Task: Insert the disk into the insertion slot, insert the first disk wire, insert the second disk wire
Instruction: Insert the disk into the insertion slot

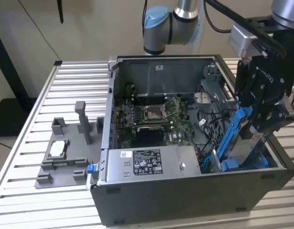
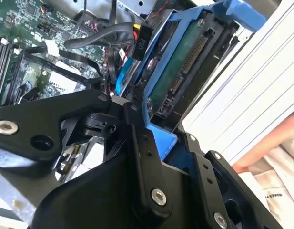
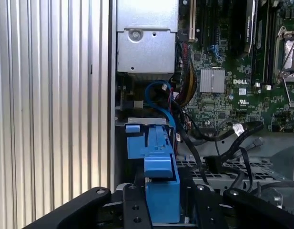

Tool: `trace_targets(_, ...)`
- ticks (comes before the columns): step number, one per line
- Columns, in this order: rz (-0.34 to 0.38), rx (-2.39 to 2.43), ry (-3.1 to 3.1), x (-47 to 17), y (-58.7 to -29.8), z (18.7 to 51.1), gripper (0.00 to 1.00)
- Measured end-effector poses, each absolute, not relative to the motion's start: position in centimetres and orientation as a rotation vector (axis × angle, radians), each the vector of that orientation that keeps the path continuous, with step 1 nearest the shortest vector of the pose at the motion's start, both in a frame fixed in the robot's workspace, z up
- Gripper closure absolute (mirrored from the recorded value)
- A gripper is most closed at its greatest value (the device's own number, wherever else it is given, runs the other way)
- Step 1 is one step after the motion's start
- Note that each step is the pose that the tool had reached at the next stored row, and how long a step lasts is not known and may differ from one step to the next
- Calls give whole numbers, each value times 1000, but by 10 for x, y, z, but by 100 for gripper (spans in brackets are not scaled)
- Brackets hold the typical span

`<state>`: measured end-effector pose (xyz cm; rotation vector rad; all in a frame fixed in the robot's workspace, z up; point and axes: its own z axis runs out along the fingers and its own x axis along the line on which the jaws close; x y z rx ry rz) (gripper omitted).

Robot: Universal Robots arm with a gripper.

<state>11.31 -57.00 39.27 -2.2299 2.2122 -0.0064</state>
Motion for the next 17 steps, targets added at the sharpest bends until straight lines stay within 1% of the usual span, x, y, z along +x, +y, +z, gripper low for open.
trace_targets(2,-5,-2226,2214,112,-570,393,58)
trace_targets(4,-4,-2221,2218,111,-569,392,46)
trace_targets(6,-1,-2214,2223,109,-569,392,46)
trace_targets(7,2,-2209,2225,108,-569,392,40)
trace_targets(8,4,-2205,2227,107,-568,392,42)
trace_targets(9,7,-2200,2229,107,-568,392,42)
trace_targets(12,19,-2184,2233,104,-568,391,60)
trace_targets(14,25,-2176,2235,103,-567,391,60)
trace_targets(15,26,-2174,2236,102,-568,391,66)
trace_targets(17,30,-2169,2238,102,-568,392,64)
